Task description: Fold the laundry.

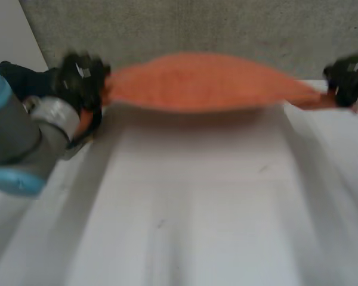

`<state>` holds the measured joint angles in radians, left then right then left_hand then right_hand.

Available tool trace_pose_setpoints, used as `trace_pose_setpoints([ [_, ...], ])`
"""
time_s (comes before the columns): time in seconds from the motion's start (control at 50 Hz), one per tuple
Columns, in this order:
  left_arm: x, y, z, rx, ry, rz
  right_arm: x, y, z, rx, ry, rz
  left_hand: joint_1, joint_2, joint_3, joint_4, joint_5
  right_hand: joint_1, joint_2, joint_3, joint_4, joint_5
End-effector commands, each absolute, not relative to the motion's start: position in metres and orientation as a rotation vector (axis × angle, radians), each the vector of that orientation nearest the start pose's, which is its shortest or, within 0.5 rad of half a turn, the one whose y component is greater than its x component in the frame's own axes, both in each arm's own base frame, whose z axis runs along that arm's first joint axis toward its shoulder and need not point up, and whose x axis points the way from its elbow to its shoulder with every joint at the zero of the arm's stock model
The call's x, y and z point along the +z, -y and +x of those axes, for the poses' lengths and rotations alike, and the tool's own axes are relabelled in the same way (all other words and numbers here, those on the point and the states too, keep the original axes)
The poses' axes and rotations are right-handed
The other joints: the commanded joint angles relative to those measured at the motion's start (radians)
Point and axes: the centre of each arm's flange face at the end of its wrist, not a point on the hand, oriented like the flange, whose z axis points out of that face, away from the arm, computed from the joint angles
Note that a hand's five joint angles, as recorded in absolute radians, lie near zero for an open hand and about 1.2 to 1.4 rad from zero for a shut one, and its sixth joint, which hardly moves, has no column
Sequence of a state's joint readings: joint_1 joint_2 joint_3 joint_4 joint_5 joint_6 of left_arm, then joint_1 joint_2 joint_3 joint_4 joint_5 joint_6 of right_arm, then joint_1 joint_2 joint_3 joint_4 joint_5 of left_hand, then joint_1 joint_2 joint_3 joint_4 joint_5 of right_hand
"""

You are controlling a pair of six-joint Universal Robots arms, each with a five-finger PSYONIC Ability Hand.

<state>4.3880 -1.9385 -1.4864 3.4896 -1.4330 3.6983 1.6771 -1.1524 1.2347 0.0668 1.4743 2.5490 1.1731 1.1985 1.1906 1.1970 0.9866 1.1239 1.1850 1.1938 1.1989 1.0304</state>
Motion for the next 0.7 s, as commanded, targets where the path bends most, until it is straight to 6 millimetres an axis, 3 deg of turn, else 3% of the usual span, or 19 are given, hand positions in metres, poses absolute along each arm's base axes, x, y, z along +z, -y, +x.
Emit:
trace_pose_setpoints([
  [0.02,0.139,0.315,-0.249,-2.019,-1.997,1.154,0.171,0.368,0.166,-1.842,-2.612,-1.118,0.212,0.187,0.194,0.188,0.224,0.272,0.211,0.202,0.197,0.191],
  [0.06,0.12,0.313,-0.245,-1.949,-1.999,1.182,0.155,0.367,0.162,-1.778,-2.652,-1.146,0.051,0.026,0.034,0.028,0.063,0.272,0.211,0.202,0.197,0.191],
  [0.14,0.117,0.312,-0.243,-1.908,-1.953,1.205,0.148,0.367,0.156,-1.751,-2.676,-1.166,-0.201,-0.227,-0.219,-0.225,-0.189,0.272,0.211,0.202,0.197,0.191],
  [0.22,0.122,0.315,-0.241,-1.912,-1.932,1.179,0.153,0.367,0.154,-1.772,-2.674,-1.156,-0.387,-0.412,-0.404,-0.41,-0.375,0.272,0.211,0.202,0.197,0.191],
  [0.36,0.123,0.32,-0.233,-1.882,-1.935,1.143,0.161,0.369,0.15,-1.799,-2.679,-1.123,-0.516,-0.542,-0.534,-0.54,-0.504,0.272,0.211,0.202,0.197,0.191],
  [0.5,0.12,0.318,-0.219,-1.833,-1.973,1.129,0.158,0.371,0.146,-1.789,-2.691,-1.123,-0.44,-0.466,-0.458,-0.464,-0.428,0.272,0.211,0.202,0.197,0.191],
  [0.6,0.114,0.312,-0.215,-1.804,-2.015,1.176,0.158,0.37,0.147,-1.777,-2.694,-1.131,-0.15,-0.175,-0.168,-0.174,-0.138,0.272,0.211,0.202,0.197,0.191],
  [0.66,0.113,0.306,-0.213,-1.769,-2.035,1.211,0.16,0.37,0.147,-1.77,-2.694,-1.141,0.222,0.197,0.204,0.198,0.234,0.272,0.211,0.202,0.197,0.191],
  [0.7,0.114,0.302,-0.212,-1.748,-2.037,1.224,0.161,0.369,0.146,-1.757,-2.699,-1.153,0.223,0.198,0.206,0.199,0.235,0.272,0.211,0.202,0.197,0.191],
])
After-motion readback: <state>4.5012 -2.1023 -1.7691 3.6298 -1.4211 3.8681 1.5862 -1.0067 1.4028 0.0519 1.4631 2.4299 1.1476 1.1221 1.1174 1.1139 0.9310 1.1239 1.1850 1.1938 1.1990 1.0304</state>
